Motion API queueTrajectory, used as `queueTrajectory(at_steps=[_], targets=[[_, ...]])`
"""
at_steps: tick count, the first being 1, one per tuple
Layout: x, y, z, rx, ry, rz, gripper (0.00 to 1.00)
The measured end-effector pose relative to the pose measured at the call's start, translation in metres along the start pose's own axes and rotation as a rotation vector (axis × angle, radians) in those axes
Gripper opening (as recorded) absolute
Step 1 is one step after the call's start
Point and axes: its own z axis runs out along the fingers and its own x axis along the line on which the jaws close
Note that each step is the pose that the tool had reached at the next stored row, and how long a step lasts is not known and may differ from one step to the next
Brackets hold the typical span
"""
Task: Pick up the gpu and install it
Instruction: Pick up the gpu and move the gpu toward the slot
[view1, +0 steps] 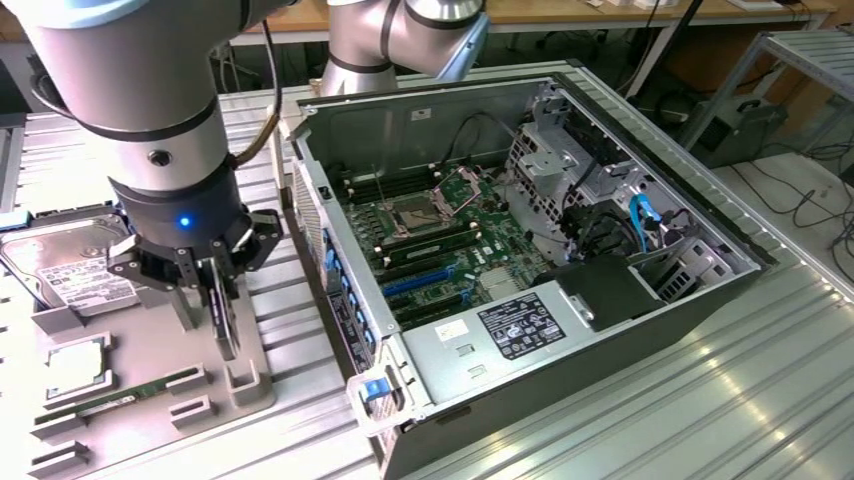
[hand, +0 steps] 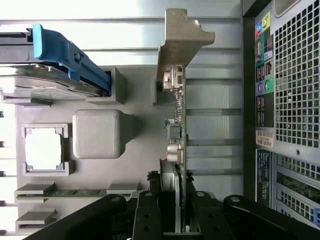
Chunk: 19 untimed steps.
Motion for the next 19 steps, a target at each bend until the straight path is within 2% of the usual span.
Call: queueTrajectory(at_steps=[11, 17, 19], targets=[[0.000, 0.0015, -0.0294, -0.0001, 0.0000, 0.000, 0.28], [-0.001, 0.0018, -0.0330, 0.0001, 0.0017, -0.030, 0.28], [-0.001, 0.0020, -0.0376, -0.0001, 0.0015, -0.030, 0.28]])
